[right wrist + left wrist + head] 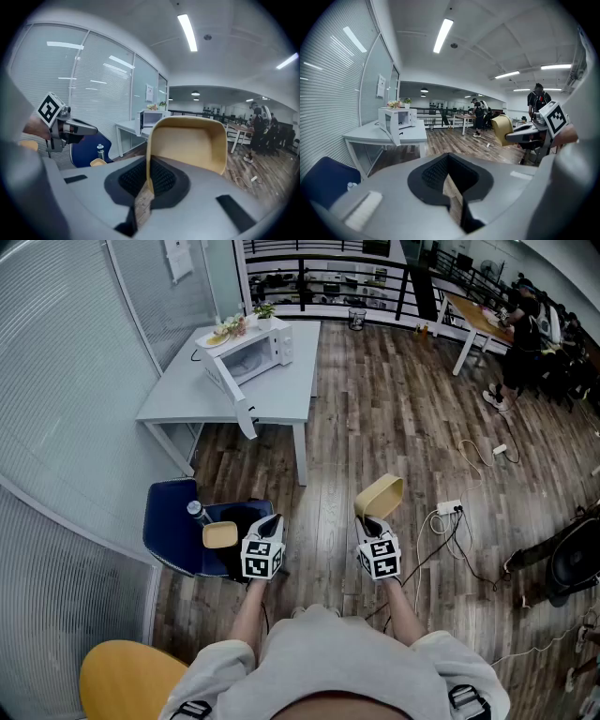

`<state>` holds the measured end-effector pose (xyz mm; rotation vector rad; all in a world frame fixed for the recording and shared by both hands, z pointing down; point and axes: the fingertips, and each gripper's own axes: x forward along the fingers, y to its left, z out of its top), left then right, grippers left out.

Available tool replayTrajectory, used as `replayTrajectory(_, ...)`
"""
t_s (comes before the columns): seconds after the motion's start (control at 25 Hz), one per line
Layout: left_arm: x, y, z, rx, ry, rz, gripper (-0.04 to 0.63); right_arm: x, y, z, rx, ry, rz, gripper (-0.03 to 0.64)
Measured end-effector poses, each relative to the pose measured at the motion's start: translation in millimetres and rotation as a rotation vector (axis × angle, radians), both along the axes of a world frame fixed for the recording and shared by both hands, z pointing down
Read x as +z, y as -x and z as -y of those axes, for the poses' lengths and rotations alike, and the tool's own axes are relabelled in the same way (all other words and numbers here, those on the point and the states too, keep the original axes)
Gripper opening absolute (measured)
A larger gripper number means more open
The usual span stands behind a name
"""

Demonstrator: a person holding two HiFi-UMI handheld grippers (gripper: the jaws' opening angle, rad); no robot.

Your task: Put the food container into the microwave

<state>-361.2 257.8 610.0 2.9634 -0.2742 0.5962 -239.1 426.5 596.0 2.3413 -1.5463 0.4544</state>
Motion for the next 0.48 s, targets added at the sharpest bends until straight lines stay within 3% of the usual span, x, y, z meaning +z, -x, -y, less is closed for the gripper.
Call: replayTrajectory(0.48,4.2,3.6,-8.0,-0.002,0.011,0.002,0.011,-2.6,2.8,-4.3,0.001,-0.004,-0.001,0.017)
